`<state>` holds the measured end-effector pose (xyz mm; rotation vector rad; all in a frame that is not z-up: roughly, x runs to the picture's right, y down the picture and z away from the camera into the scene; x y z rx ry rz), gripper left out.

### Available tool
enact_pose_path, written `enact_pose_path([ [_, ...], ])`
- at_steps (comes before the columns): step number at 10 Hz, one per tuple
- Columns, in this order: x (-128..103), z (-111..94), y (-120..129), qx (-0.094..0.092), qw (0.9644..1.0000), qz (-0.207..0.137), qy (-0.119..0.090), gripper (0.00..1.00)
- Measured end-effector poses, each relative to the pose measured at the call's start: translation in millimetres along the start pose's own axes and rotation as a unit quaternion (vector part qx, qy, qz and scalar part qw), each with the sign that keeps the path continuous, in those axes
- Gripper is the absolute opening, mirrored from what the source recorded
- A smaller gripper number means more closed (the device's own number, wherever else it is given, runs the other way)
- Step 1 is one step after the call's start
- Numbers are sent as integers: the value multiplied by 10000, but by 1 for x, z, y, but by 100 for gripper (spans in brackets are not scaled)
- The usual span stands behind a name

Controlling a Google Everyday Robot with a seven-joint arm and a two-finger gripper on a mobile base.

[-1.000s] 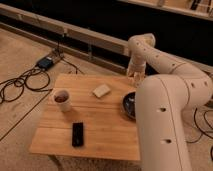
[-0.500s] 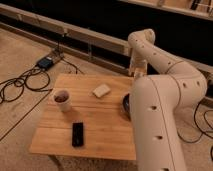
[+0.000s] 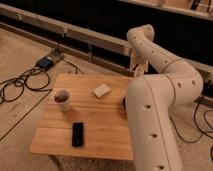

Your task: Place the bottle in the ceramic bowl

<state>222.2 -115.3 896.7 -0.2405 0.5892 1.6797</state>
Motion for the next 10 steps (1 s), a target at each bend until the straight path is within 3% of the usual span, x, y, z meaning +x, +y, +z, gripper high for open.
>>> enact_pose_path([
  [5,-18,-1,-6,-30,9997,104,-225,65],
  [10,-33,-3,-24,-126,9975,550,-428,65],
])
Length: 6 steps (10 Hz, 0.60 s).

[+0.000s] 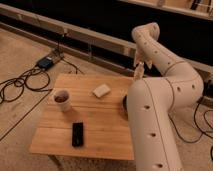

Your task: Place the bottle in the ceramic bowl

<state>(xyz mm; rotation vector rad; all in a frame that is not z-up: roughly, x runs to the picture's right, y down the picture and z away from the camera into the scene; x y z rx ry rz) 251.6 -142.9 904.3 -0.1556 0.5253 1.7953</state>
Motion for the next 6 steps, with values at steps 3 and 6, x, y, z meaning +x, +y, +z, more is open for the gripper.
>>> enact_pose_path([
  [3,-7,-2,0,-161,9995,256,-89,65],
  [6,-7,-1,6,-306,9990,312,-90,65],
])
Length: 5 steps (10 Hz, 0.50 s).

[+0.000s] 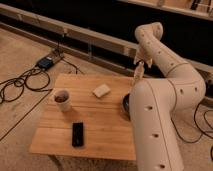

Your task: Place the bottle in the ceramic bowl

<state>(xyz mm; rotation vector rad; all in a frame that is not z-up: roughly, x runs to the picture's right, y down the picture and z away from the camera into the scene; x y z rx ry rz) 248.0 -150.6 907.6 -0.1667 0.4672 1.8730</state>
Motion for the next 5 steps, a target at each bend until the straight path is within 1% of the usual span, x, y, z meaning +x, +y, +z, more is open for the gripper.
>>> enact_pose_path([
  [2,2,3,5,-65,10000,-20,30,64],
  [3,2,3,6,-71,10000,-39,29,60],
  [5,2,3,6,-78,9999,-64,24,38],
])
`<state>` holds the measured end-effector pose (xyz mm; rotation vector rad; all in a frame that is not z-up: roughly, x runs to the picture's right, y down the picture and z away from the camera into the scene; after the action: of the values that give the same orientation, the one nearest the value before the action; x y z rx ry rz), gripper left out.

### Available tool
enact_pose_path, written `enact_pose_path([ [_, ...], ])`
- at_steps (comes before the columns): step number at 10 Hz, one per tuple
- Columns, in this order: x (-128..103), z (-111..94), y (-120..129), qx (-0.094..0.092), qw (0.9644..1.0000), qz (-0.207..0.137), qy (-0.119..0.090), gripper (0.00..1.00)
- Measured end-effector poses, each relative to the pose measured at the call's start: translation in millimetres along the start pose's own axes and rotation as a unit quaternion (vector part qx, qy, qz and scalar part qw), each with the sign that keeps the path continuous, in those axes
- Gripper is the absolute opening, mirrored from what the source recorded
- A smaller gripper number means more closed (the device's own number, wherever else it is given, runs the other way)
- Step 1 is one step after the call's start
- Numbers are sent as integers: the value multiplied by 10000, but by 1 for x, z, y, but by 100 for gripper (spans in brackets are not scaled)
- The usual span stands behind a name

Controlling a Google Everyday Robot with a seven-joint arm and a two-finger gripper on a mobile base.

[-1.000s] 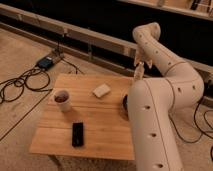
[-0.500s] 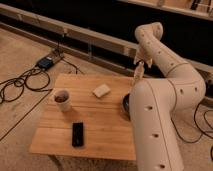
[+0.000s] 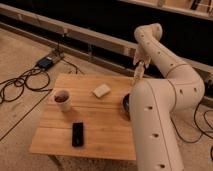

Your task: Place the bottle in the ceramic bowl

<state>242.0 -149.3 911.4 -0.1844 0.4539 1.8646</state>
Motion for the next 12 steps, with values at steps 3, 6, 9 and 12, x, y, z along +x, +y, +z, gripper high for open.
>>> enact_pose_path([
  [3,-1,0,-2,6,10000,-11,-11,8],
  [6,-1,-3,0,-31,10000,-31,-23,0],
  [9,-2,-18,5,-122,9998,-101,-109,0],
  [12,4,-48,12,-206,9994,-190,-195,0],
])
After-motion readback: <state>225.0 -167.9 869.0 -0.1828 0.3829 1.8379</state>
